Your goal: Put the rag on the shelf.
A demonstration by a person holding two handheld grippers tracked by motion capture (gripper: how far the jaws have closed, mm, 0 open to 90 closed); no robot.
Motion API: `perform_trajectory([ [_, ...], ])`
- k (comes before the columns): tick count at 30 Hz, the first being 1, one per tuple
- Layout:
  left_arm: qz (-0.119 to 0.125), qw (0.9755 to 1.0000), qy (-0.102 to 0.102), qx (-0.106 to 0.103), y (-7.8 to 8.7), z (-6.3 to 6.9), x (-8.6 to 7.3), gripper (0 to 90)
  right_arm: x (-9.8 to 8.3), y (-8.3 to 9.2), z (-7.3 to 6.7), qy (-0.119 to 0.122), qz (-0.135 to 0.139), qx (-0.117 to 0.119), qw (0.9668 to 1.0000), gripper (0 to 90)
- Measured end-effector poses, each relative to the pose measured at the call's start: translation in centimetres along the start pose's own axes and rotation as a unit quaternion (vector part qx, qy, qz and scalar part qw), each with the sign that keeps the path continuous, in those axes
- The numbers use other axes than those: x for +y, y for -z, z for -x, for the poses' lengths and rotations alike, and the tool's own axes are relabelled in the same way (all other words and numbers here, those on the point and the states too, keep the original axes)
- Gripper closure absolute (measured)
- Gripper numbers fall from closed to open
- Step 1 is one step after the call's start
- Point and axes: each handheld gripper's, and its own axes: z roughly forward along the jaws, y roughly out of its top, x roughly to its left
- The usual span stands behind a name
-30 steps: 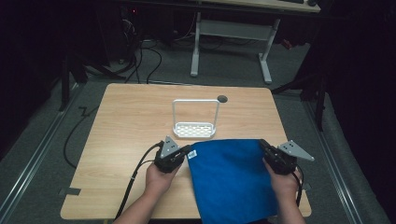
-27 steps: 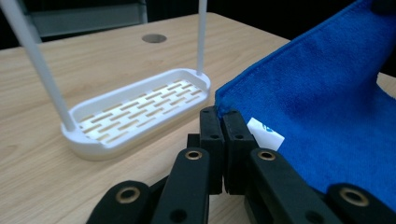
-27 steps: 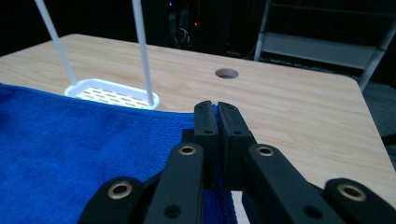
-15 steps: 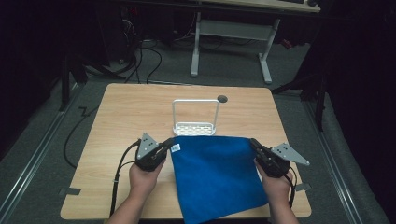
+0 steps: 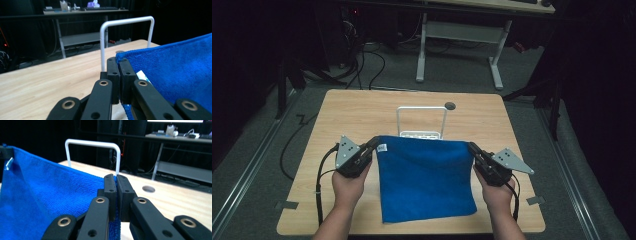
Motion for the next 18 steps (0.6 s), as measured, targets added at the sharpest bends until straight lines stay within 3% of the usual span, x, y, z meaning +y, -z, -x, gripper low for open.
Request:
perform_trajectory([
  [7,0.027,0.9996,-0.003,0.008,0.1,-0.4,2.0,88.8,2.1,-0.4,-0.5,0.006,0.032,-0.009,0.9994,87.7],
  [18,0.059,0.9982,-0.004,0.009,-0.2,-0.6,4.5,88.7,4.2,-0.5,0.0,0.008,0.051,-0.017,0.9986,87.7],
])
